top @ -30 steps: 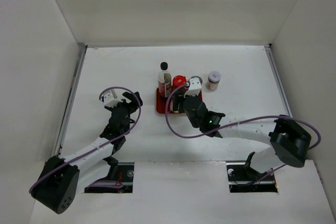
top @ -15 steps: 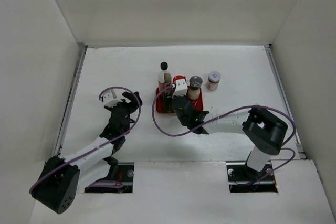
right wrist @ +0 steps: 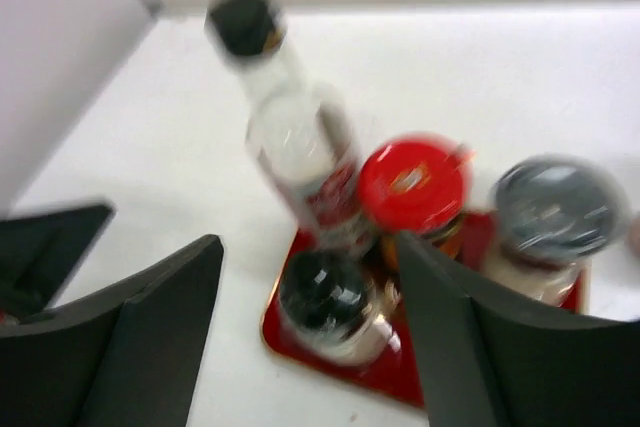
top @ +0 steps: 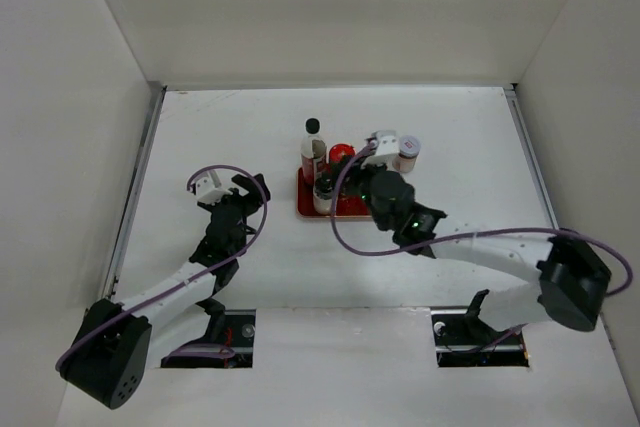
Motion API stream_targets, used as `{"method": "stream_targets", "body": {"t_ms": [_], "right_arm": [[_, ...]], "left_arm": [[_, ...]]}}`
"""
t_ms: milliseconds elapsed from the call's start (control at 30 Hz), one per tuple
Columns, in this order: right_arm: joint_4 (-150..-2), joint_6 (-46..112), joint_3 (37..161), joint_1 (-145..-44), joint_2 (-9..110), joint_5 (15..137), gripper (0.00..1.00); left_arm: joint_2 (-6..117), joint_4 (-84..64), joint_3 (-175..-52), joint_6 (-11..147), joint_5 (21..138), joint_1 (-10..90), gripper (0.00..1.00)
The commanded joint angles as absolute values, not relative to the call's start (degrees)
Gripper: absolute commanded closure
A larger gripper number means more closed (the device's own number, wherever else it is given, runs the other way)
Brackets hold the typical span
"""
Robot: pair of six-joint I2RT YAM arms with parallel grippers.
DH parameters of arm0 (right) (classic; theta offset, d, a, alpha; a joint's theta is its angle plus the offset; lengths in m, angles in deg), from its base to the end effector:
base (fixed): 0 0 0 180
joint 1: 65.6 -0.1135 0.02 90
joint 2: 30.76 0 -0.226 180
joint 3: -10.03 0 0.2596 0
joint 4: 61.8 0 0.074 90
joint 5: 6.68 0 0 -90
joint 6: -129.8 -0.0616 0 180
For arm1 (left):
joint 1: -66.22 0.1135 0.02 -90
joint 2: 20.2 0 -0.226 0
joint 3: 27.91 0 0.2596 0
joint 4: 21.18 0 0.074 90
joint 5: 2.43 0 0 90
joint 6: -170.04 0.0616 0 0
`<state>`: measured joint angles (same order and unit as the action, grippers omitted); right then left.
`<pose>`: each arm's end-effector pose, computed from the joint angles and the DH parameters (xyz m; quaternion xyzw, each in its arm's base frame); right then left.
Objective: Organize the condiment bottles
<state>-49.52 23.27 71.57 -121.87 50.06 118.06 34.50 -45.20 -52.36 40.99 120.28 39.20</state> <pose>0.2250 0.2738 0.2357 -0.0569 0.7395 0.1953 0.6417 0.2278 -0.0788 0.1535 -0.2618 0.6907 -0.1735 0.6513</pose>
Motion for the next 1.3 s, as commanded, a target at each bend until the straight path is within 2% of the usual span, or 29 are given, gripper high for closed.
{"method": "stream_targets", "body": {"t_ms": [0,33,67,133,167,267,333,600,867,1033,1067,1200,1267], "right_arm": [[-50.6,20.3,70.0,-114.3,42.7,117.5,0.40],[-51.6,19.5,69.8,-111.3,42.2,117.7,0.49],[-52.7,19.0,69.9,-109.0,42.0,118.2,0.52],[-56.6,17.5,71.3,-102.5,43.3,120.1,0.50],[-58.1,17.0,72.1,-99.8,44.4,119.9,0.44],[-61.3,18.3,75.8,-93.1,49.6,117.4,0.12],[-63.1,19.4,78.3,-90.0,53.3,116.5,0.00],[-65.2,19.1,84.1,-85.7,63.0,107.1,0.00],[-65.6,17.7,86.4,-85.5,68.3,106.3,0.00],[-65.8,17.0,85.1,-85.8,69.3,106.6,0.03],[-65.8,16.7,84.6,-85.8,69.2,106.9,0.06],[-65.1,16.1,83.2,-85.8,68.0,108.3,0.32],[-64.0,15.6,81.6,-85.8,65.8,111.1,0.40]], "left_arm": [[34.0,-48.2,-52.0,40.8,120.4,39.1,0.23],[34.6,-48.2,-52.1,40.7,119.9,39.3,0.23],[34.7,-48.2,-52.3,40.6,119.8,39.2,0.23],[34.6,-48.2,-52.3,40.6,120.0,38.7,0.23],[34.7,-48.3,-52.3,40.7,120.3,38.6,0.23],[34.6,-48.5,-52.1,40.6,119.8,39.0,0.23],[33.5,-48.5,-51.9,40.7,120.3,38.5,0.23],[33.3,-48.5,-52.0,40.8,120.3,38.2,0.22],[34.5,-48.6,-52.1,40.8,120.3,38.6,0.22],[34.3,-48.6,-52.1,40.8,120.3,38.4,0.22],[34.6,-48.7,-52.1,40.8,120.3,38.6,0.22],[35.2,-48.7,-52.3,40.7,119.6,38.8,0.23],[35.0,-48.7,-52.3,40.8,120.1,38.2,0.22]]}}
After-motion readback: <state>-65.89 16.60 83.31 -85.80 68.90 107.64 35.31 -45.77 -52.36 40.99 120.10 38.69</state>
